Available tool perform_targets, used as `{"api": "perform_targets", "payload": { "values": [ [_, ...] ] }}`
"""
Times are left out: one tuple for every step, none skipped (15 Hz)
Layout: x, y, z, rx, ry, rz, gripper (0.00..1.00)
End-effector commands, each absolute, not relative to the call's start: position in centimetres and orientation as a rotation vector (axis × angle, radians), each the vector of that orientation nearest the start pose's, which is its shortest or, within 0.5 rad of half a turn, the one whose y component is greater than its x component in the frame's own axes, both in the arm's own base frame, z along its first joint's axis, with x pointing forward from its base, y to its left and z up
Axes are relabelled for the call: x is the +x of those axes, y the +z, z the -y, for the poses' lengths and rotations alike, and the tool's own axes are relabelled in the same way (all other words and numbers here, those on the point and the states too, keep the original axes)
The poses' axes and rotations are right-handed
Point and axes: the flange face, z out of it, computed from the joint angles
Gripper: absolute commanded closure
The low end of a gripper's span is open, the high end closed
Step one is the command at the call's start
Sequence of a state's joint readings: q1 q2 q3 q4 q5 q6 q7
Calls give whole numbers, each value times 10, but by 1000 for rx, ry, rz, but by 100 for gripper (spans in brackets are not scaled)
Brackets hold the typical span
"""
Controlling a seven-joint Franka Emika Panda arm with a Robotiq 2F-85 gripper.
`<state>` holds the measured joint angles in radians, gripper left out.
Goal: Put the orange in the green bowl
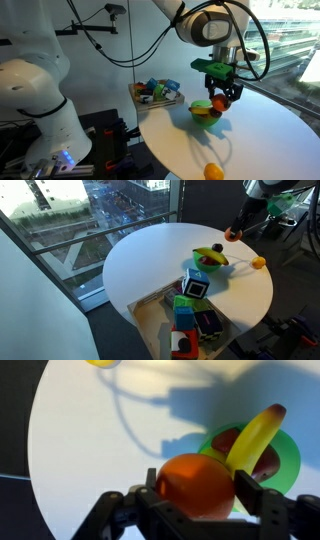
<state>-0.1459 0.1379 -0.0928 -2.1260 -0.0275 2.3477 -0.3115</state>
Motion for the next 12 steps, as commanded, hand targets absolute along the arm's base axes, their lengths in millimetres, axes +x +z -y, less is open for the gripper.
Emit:
{"api": "perform_targets", "payload": {
  "values": [
    [550, 370, 108, -3175, -136, 152, 47],
    [551, 370, 100, -3176, -138, 165, 47],
    [553, 369, 93, -3177, -137, 179, 47],
    [554, 366, 86, -3177, -131, 192, 47],
    [555, 362, 79, -3178, -125, 200, 47],
    [556, 359, 72, -3176, -118, 211, 47],
    [556, 355, 65, -3175, -108, 222, 47],
    [556, 352, 58, -3175, -100, 233, 47],
    [556, 348, 51, -3174, -92, 250, 47],
    [556, 345, 46, -3174, -85, 260, 47],
    [555, 342, 41, -3173, -80, 273, 47],
    [555, 338, 35, -3173, -71, 287, 47]
  ]
}}
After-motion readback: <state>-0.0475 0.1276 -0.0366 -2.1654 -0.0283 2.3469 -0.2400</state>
